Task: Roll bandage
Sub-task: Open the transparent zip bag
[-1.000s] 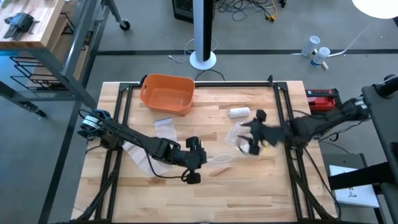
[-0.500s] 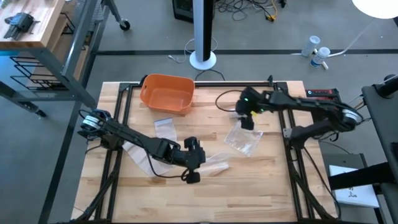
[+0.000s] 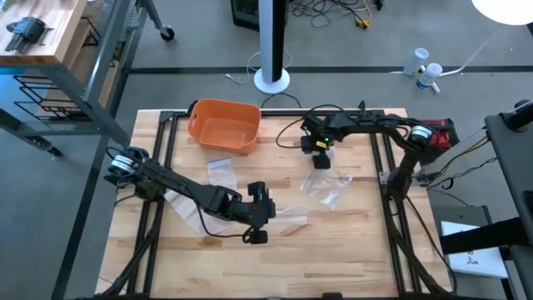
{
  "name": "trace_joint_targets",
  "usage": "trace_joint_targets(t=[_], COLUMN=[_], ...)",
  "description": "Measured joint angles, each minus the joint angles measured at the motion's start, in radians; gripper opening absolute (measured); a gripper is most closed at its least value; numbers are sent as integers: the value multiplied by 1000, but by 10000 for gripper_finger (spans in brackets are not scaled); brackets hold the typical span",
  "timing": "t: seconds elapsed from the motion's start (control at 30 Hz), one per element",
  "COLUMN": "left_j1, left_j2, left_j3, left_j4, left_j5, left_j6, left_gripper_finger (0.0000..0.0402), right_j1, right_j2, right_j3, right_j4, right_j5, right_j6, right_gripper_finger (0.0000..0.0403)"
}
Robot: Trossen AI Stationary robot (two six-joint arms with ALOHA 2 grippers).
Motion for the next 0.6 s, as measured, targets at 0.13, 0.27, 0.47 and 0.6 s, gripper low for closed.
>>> trace_joint_targets(t=[0.13,0.27,0.47,0.6], left_j1=[0,-1,-1,3], left_j2=[4,4,4,4], left_j3=[-3,-15,-97,-180], left_j4=[-5,1,134,295], left_j5=[0,-13,-54,-57], left_j6=[1,1,24,53], left_gripper_finger=[0,0,0,0], right_j1=[1,2,13,84], right_j2=[25,8,-93,-255], right_j3=[8,4,4,3], right_j4=[8,2,-32,-88], right_j5=[-13,-18,-17,-34], right_j6=[16,16,23,70], right_gripper_finger=[264,220,153,137])
